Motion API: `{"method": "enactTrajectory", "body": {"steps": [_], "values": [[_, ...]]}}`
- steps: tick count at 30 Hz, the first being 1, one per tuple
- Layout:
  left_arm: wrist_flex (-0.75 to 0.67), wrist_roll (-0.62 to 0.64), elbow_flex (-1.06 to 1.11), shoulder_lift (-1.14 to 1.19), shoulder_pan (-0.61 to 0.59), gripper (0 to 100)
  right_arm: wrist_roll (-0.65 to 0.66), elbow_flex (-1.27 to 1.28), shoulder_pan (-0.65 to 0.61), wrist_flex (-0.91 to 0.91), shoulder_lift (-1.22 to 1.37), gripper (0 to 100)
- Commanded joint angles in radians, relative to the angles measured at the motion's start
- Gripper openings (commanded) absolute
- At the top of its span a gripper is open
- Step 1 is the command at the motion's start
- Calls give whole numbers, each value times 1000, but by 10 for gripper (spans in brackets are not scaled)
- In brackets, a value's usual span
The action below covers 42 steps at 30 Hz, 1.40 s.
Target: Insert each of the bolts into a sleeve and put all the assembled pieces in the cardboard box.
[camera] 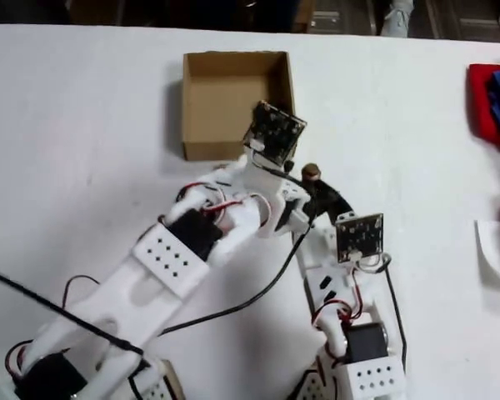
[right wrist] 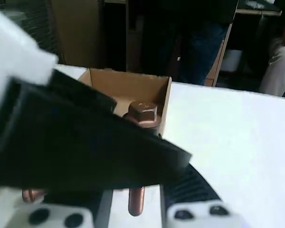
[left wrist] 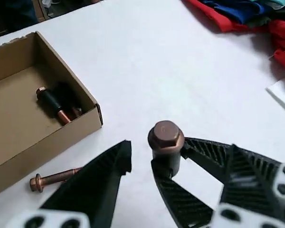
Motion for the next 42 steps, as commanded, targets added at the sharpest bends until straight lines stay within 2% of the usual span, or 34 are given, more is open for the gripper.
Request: {"method": "enactTrajectory", "body": {"steps": [1, 6, 11, 13, 15, 17, 19, 21, 24, 28, 32, 34, 37, 40, 42], "values": [[69, -6, -104, -14, -20, 351, 2, 8, -4, -1, -12, 20], [161, -6, -228, -29, -80, 351, -8, 8, -4, 44, -12, 20], [301, -15, -334, -157, -198, 351, -9, 8, -5, 151, -10, 20], [374, -87, -340, -210, -255, 351, -9, 8, -5, 173, -10, 20], [448, -255, -337, -247, -341, 351, -9, 3, -2, 170, -10, 20], [488, -428, -282, -262, -440, 350, -9, -17, -4, 157, -10, 20], [511, -545, -180, -275, -545, 350, -9, -54, -5, 139, -10, 20], [479, -552, -51, -279, -626, 350, -8, -98, -5, 108, -4, 20], [419, -499, 114, -282, -718, 350, 0, -178, -4, 68, 68, 19], [322, -440, 283, -282, -796, 350, 2, -417, -4, 7, 344, 19], [221, -437, 404, -282, -822, 350, 0, -904, -4, 19, 825, 19], [183, -437, 444, -282, -822, 350, -8, -1212, -7, 139, 1090, 19], [157, -436, 478, -282, -822, 350, -9, -1585, -7, 469, 1406, 19], [155, -387, 487, -282, -822, 350, -9, -1788, -7, 760, 1613, 23], [155, -338, 490, -282, -822, 350, -9, -1881, -7, 828, 1728, 21]]}}
